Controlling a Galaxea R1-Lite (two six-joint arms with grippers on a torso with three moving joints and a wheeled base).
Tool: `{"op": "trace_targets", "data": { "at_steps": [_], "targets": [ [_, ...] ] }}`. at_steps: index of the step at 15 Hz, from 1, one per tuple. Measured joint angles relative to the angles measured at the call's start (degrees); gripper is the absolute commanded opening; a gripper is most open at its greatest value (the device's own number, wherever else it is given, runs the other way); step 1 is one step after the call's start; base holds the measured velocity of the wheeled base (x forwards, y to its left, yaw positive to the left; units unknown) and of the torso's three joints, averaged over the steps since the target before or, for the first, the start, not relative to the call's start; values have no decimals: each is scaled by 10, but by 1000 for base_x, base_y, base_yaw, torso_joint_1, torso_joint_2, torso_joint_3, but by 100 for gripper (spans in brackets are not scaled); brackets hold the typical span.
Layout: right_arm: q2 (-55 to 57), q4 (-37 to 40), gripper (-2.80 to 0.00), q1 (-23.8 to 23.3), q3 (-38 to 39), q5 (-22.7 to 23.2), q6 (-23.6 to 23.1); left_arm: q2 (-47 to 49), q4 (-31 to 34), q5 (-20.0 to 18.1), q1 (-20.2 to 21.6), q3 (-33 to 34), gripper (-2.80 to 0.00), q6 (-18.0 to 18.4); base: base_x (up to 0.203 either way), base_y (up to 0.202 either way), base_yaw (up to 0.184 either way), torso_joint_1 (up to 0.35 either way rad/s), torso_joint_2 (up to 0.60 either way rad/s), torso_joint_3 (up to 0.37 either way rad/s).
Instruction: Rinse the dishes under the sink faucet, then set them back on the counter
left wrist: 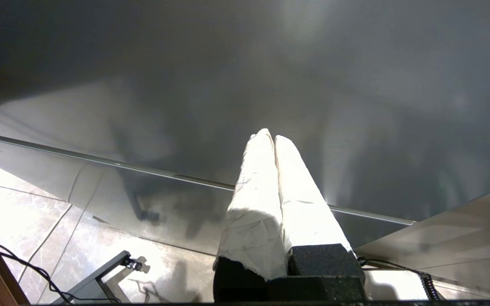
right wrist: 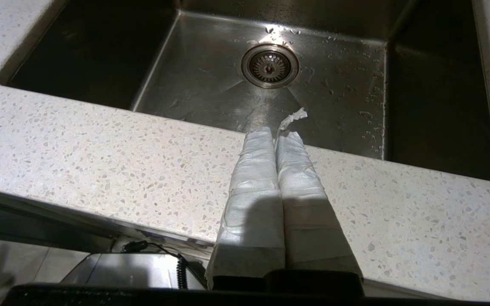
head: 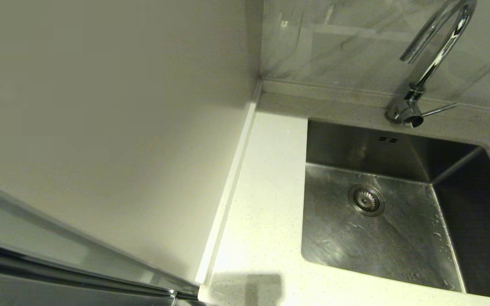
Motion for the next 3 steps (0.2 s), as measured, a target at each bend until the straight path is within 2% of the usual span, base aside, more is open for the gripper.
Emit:
{"op": "trace_targets", "data": {
  "at_steps": [3],
  "targets": [
    [0, 0, -280, 0, 0, 0, 0, 0, 0, 0, 0, 0, -280, 0, 0, 0, 0, 0, 0, 0]
  ]
}}
